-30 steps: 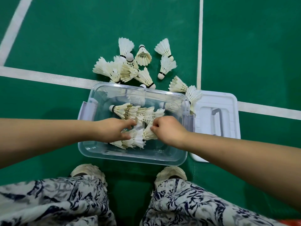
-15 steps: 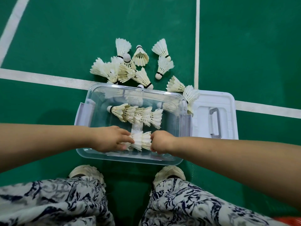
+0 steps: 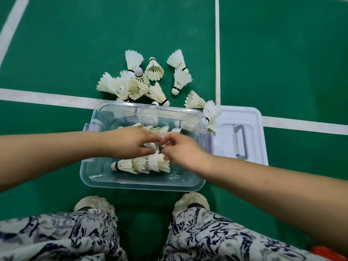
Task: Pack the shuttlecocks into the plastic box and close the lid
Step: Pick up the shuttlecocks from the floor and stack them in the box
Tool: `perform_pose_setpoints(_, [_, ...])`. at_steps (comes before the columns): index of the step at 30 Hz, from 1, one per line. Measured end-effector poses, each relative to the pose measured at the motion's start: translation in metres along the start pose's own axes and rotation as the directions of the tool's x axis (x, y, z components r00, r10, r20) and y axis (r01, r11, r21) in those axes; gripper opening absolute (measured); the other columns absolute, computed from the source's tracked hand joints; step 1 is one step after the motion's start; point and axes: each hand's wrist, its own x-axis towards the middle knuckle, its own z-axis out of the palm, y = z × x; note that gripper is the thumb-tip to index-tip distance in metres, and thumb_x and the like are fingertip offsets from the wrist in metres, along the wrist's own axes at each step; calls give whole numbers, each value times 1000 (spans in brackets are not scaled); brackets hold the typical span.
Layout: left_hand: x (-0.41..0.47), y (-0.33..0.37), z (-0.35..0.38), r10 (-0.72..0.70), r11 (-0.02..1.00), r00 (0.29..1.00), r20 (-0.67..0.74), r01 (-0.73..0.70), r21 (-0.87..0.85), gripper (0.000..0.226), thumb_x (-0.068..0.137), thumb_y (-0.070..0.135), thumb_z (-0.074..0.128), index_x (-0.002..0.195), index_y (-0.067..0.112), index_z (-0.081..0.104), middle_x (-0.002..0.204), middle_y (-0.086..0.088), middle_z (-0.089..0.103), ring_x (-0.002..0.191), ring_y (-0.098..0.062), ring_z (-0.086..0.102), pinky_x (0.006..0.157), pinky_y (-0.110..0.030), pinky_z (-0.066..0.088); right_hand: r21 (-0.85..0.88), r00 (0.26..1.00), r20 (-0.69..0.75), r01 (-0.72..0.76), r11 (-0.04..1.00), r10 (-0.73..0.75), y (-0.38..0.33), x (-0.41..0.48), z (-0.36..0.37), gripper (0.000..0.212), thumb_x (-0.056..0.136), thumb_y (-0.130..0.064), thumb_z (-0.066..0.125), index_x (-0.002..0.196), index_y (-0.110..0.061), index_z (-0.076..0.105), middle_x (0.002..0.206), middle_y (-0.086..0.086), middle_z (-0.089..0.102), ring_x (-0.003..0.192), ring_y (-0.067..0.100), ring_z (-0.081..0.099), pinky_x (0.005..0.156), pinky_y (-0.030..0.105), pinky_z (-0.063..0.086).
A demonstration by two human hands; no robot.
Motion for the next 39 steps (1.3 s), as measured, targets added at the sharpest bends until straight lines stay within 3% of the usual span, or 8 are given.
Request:
perform_pose_setpoints(4, [3,13,-29,-27,995,979,-204,8,-95,39,92,28,48,131,30,44,109,16,62,81,1,51,70,-10,33,46,977,-175,135,990,-125,-23,12,-40,25,87,-9,52,72,-29,54,81,2,65,70,16,59,65,34,53])
perform_pose_setpoints(6, [5,13,-39,-40,987,957,-286,-8,-164,37,92,25,48,129,30,47,118,13,61,88,-5,56,75,-15,35,38,948,-264,193,980,-177,-28,20,-61,27,86,-7,52,69,-28,54,72,-4,61,62,12,54,53,23,44])
perform_pose_setpoints(10, [9,6,-49,-97,975,924,-370,14,-221,33,92,23,48,125,28,52,121,6,62,92,-10,57,84,-22,38,-41,883,-431,185,982,-184,-16,44,-94,28,82,-8,50,65,-29,53,79,-2,62,73,17,54,74,30,46])
perform_pose_setpoints(14, [9,3,-47,-116,979,919,-378,40,-202,34,92,23,49,125,27,52,123,4,61,94,-14,59,84,-23,39,-242,877,-467,0,970,-116,17,71,-115,13,84,-15,51,92,-20,61,93,1,61,88,19,54,74,25,39])
perform_pose_setpoints(20, [7,5,-43,-135,980,924,-357,71,-187,37,92,22,48,128,28,49,127,9,56,93,-16,60,80,-22,34,-430,891,-454,-218,876,-1,62,93,-123,53,88,-40,57,131,-13,44,134,18,43,123,36,41,102,39,33])
perform_pose_setpoints(24, [7,3,-41,-140,978,924,-355,73,-195,37,92,22,48,128,29,48,127,9,56,96,-19,61,81,-23,35,-361,883,-468,-228,904,35,65,99,-123,63,86,-41,59,136,-10,35,138,16,43,124,36,42,100,40,36])
perform_pose_setpoints(33, [7,0,-38,-124,983,926,-355,67,-168,38,92,25,48,129,32,47,128,11,56,89,-9,53,79,-22,34,-280,868,-496,-198,939,35,68,97,-124,53,86,-38,61,127,-9,43,119,10,57,108,29,54,76,28,36])
perform_pose_setpoints(39, [6,3,-37,-99,988,931,-350,51,-143,37,93,26,47,129,33,46,129,12,54,91,-4,48,78,-21,32,-158,821,-569,-61,986,-41,53,81,-138,13,87,-26,60,84,-14,61,80,4,58,78,20,52,67,25,36])
